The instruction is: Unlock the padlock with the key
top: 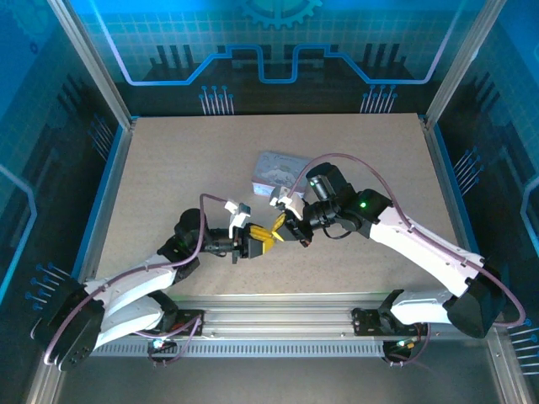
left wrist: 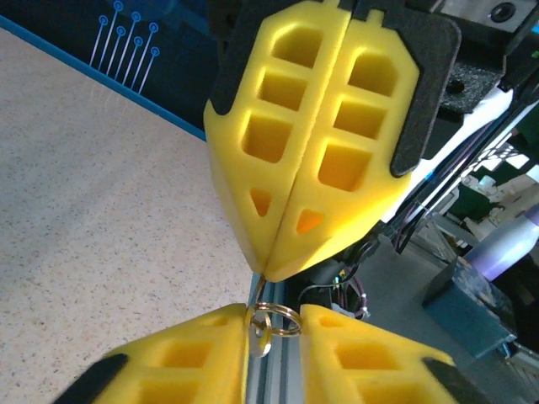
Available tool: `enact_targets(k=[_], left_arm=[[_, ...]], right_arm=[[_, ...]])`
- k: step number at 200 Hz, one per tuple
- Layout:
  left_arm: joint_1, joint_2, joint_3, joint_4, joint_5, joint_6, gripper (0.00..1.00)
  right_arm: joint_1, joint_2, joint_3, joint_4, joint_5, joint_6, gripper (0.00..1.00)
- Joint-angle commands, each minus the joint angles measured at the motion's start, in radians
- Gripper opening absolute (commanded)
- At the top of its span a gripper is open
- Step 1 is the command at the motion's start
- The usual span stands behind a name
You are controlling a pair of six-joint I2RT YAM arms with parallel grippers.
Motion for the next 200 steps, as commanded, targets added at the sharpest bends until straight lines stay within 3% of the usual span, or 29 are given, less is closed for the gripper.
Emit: enact_targets(k=[1,23,51,68,72,80,90,98,140,163,200], left_arm=[[-0.008,0.002,0.005,0.030,-0.020,0.001,0.14],[-0.010,0.003,0.003,0.039,-0.039,-0.013,0.00],[-0.010,-0.003,-0.007,0.049,-0.074,-0.034,0.00],[-0.010,-0.013,-0.017,0.047,-0.110,-0.051,0.00],[-0.010,-0.016,-0.020,0.044,-0.122,-0.057,0.00],[-0.010,-0.024,-0.025,0.038,-0.157,-0.073,0.00],[-0.011,-0.034,-0.034,0.028,-0.207,-0.092,0.00],[-0.010,-0.041,-0.045,0.032,-0.248,-0.117,0.00],[-0.010,-0.039,-0.076,0.129,-0.334,-0.255,0.00],[-0.010,-0.006,-0.072,0.210,-0.296,-0.308,0.00],[-0.009,0.027,-0.071,0.294,-0.278,-0.344,0.00]], right_arm=[[0.006,-0.021,-0.017,0.016,-0.007,0.019,0.00],[0.006,-0.021,-0.025,0.027,-0.011,0.025,0.00],[0.004,-0.013,-0.027,0.046,-0.024,0.047,0.00],[-0.012,-0.023,-0.041,0.101,-0.049,0.105,0.13],[-0.018,-0.026,-0.046,0.118,-0.057,0.125,0.20],[-0.036,-0.038,-0.055,0.162,-0.058,0.186,0.44],[-0.057,-0.051,-0.066,0.218,-0.039,0.268,0.57],[-0.076,-0.064,-0.082,0.267,-0.022,0.342,0.62],[-0.148,-0.117,-0.241,0.592,-0.005,0.713,0.64],[-0.126,-0.103,-0.310,0.723,0.010,0.816,0.64],[-0.094,-0.054,-0.348,0.843,0.020,0.928,0.54]])
